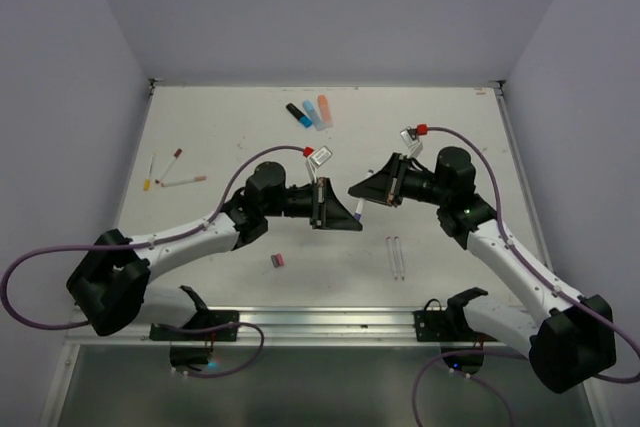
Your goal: Open the pen caps
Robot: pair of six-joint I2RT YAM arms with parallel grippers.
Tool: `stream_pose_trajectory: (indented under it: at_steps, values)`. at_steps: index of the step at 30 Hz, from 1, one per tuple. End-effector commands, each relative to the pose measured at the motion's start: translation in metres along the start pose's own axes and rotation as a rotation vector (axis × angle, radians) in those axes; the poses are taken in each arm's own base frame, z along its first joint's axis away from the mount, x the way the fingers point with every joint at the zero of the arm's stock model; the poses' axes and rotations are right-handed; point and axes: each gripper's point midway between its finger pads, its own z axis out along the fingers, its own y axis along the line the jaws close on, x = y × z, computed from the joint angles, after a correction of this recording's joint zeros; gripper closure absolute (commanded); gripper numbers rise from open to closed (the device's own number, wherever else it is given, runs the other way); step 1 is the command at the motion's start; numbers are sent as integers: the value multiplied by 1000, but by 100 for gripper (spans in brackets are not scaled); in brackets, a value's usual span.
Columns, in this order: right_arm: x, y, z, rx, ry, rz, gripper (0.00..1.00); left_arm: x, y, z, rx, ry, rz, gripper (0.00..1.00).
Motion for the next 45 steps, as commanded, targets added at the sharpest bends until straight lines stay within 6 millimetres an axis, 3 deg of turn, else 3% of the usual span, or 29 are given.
stream_pose_trajectory:
  at_steps: [1,5,7,10,11,14,16,19,20,22,23,24,25,27,28,29,31,32,33,36,42,45]
  values:
    - [-7,11,4,-47,-19,-38,100,-12,-50,-9,219,-23,74,100]
    - [-19,25,3,-131,-101,-35,100,-6,-59,-26,333,-42,4,100]
    - [-33,29,2,-161,-140,-25,100,-4,-74,-36,418,-62,44,100]
    - [-69,30,-8,-229,-232,24,100,4,-66,-42,388,-74,21,100]
    - [-90,35,-21,-267,-289,22,100,6,-60,-41,360,-70,1,100]
    - [-113,31,-29,-255,-315,26,100,13,-56,-46,328,-66,12,100]
    - [-116,26,-26,-252,-309,55,100,16,-56,-51,327,-73,16,100]
    - [-107,27,-27,-284,-274,86,100,14,-50,-52,281,-64,72,100]
    - [-104,12,-24,-228,-263,117,100,16,-33,-48,194,-35,25,100]
    - [-104,11,-24,-161,-255,101,100,6,-33,-44,131,-44,138,100]
    - [-89,-23,-20,-2,-196,146,100,15,-5,-44,-14,3,46,100]
    - [-84,-35,-22,93,-172,141,100,6,16,-46,-142,-49,38,100]
    - [-71,-64,-35,325,-117,110,100,13,41,-57,-309,-18,0,100]
    - [-59,-90,-55,531,-55,74,100,6,80,-77,-545,-96,-25,100]
    - [-40,-103,-68,626,46,69,100,17,98,-91,-654,-89,-81,100]
    - [-37,-119,-82,743,58,57,100,24,113,-101,-721,-105,-109,100]
    - [-19,-134,-96,825,128,70,100,22,125,-117,-792,-195,-129,100]
    - [-16,-138,-101,843,132,57,100,32,137,-125,-829,-204,-146,100]
    - [-13,-141,-104,859,128,57,100,27,137,-133,-844,-265,-129,100]
    - [-6,-144,-108,870,116,57,100,39,154,-156,-942,-321,-160,100]
    - [-6,-144,-111,882,134,32,100,69,191,-178,-1080,-297,-210,100]
    - [-7,-144,-112,884,127,30,100,74,201,-186,-1135,-294,-213,100]
